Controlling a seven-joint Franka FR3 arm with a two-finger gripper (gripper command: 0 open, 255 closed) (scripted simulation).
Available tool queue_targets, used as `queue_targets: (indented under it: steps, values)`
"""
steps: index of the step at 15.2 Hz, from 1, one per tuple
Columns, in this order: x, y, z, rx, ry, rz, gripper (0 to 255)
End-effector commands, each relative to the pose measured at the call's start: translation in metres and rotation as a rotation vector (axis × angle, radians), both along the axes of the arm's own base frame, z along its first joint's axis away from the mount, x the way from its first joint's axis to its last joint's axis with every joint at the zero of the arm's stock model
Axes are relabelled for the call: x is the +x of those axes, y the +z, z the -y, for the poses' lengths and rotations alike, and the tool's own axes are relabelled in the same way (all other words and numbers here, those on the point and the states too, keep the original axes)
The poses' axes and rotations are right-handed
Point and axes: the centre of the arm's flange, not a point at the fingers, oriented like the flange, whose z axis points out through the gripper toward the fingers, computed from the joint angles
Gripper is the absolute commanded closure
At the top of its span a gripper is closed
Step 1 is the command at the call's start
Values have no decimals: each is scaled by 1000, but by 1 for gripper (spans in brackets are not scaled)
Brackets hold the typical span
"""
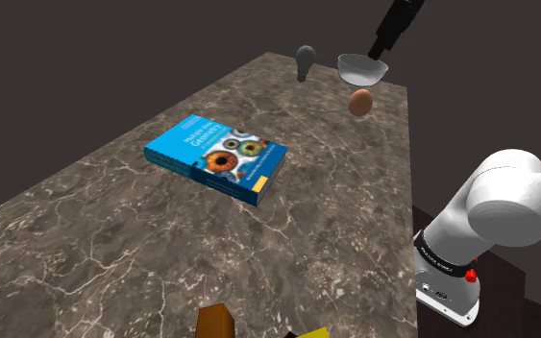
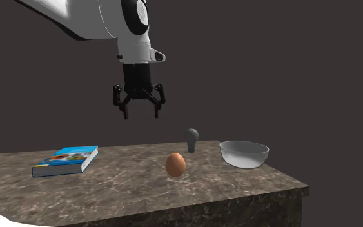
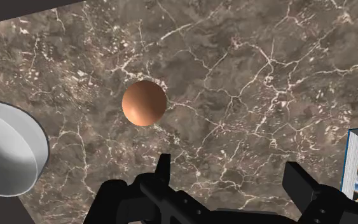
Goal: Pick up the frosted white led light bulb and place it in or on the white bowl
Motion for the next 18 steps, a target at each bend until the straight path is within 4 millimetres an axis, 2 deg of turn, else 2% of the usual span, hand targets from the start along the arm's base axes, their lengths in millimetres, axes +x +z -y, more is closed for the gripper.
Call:
queue_targets:
  steps: [1,9,18]
  values:
    - [0,0,0,0,0,0,0]
    - [98,-19,43,-73,90,-57,0]
    - [211,-44,82,-155,190,-122,0]
